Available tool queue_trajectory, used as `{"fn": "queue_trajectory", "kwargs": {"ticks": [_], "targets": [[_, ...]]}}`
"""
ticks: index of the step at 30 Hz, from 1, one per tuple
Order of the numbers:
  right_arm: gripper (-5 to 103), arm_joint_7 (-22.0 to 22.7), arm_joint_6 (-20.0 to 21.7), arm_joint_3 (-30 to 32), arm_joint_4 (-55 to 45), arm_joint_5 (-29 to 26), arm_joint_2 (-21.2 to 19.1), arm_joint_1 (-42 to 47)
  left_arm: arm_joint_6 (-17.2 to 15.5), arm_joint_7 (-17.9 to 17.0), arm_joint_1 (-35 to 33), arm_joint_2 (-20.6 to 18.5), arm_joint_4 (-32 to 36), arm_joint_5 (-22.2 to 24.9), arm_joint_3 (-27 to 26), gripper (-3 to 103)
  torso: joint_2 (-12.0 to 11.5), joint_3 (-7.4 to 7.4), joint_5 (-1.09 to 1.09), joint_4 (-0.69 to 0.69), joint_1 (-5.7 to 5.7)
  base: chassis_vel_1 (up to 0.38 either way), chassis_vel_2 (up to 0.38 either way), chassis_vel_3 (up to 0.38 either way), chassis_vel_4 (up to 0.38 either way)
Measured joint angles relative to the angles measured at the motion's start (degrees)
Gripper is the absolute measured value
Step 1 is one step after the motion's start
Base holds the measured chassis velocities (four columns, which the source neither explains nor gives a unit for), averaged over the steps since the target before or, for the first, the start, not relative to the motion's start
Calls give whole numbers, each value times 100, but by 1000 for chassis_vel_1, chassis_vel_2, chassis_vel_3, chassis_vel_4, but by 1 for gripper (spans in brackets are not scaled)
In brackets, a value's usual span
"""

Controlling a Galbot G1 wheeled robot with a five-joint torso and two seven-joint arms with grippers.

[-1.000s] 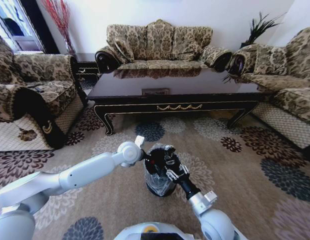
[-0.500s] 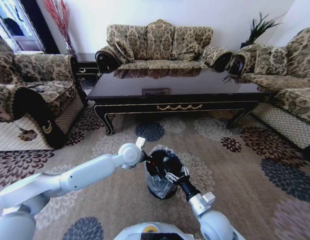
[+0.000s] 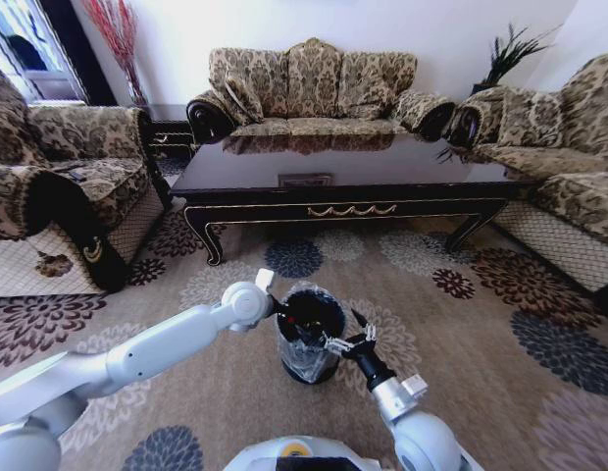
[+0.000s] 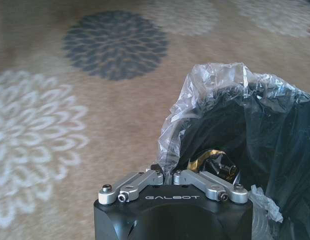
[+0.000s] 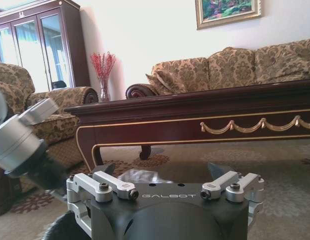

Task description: Move to the front of the table and pick up the trash from the floor, then place it into the trash bin.

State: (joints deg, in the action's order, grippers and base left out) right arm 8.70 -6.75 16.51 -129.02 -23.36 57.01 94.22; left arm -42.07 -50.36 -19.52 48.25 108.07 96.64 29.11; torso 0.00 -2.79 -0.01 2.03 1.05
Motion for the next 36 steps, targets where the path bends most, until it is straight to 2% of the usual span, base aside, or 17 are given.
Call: {"fn": "queue_trajectory", "kwargs": {"ticks": [5, 6, 9, 10, 13, 14, 17, 19, 20, 22, 28, 36], "targets": [[100, -39, -145, 292, 116, 187, 235, 86, -2, 123, -600, -390, 107, -144, -645, 4, 0, 0, 0, 2, 0, 0, 0, 0, 0], [100, -39, -145, 292, 116, 187, 235, 86, -2, 123, -600, -390, 107, -144, -645, 4, 0, 0, 0, 2, 0, 0, 0, 0, 0], [100, -71, -238, 452, 240, 321, 379, 128, -7, 310, -1226, -709, 163, -400, -1268, 4, 0, 0, 1, -1, 0, 0, 0, 0, 0], [100, -71, -238, 452, 240, 321, 379, 128, -7, 310, -1226, -709, 163, -400, -1268, 4, 0, 0, 1, -1, 0, 0, 0, 0, 0], [100, -68, -250, 612, 273, 288, 423, 138, -8, 654, -2119, -1027, 247, -819, -2269, 4, 0, 0, 1, -1, 0, 0, 0, 0, 0], [100, -68, -250, 612, 273, 288, 423, 138, -8, 654, -2119, -1027, 247, -819, -2269, 4, 0, 0, 1, -1, 0, 0, 0, 0, 0], [100, -65, -260, 667, 281, 275, 472, 203, -8, 940, -2809, -1153, 271, -1152, -2935, 4, 0, 0, 0, -1, 0, 0, 0, 0, 0], [100, -65, -262, 670, 283, 278, 485, 224, -8, 1011, -2915, -1171, 265, -1230, -3011, 4, 0, 0, 0, 0, 0, 0, 0, 0, 0], [100, -65, -267, 672, 292, 296, 524, 272, -8, 1181, -3116, -1180, 222, -1451, -3164, 4, 0, 0, 0, -1, 0, 0, 0, 0, 0], [100, -65, -277, 672, 314, 347, 580, 325, -9, 1297, -3292, -1148, 134, -1688, -3284, 4, 0, 0, 0, 0, 0, 0, 0, 0, 0], [100, -65, -332, 702, 333, 470, 720, 501, -9, 1433, -3458, -1019, -46, -2005, -3338, 4, 0, 0, 1, 2, 0, 0, 0, 0, 0], [100, -69, -359, 736, 323, 476, 652, 521, 93, 1533, -3495, -924, -102, -2266, -3281, 4, 1, 1, 5, -3, -1, 0, 0, 0, 0]]}}
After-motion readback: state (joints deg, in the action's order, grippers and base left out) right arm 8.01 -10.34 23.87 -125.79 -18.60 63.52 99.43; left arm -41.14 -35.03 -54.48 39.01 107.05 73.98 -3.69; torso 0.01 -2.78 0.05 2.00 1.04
